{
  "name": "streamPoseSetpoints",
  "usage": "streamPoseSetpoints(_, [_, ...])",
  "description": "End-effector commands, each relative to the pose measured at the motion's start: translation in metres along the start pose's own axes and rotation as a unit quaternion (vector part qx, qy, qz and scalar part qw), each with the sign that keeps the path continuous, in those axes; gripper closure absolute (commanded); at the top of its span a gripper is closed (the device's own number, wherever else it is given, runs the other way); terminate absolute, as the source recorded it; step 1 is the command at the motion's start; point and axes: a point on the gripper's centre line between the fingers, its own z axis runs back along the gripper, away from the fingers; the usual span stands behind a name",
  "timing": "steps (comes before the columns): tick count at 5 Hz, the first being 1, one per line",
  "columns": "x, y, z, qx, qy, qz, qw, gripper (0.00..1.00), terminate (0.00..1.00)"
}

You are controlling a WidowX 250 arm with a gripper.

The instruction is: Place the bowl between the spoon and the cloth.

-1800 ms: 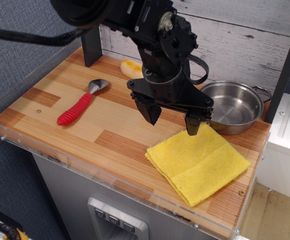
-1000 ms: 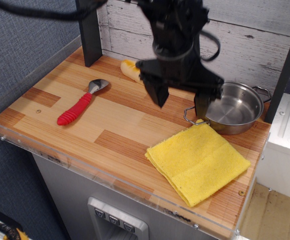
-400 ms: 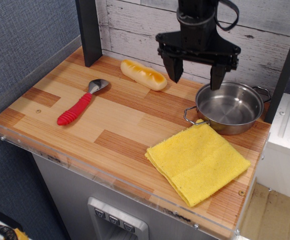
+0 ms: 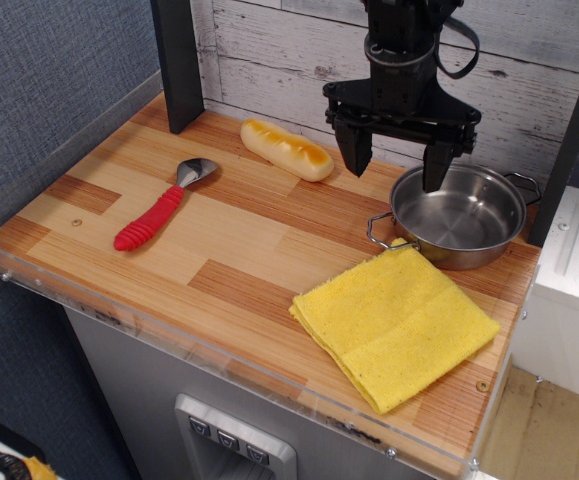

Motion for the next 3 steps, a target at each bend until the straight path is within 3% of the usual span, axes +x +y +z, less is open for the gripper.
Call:
streamPoseSetpoints(1, [0.01, -0.012, -0.005, 0.001, 0.005, -0.008, 1.0, 0.0, 0.0])
streamPoseSetpoints(3, [0.001, -0.008, -0.031, -0.004, 0.043, -0.002, 0.9991, 0.0, 0.0])
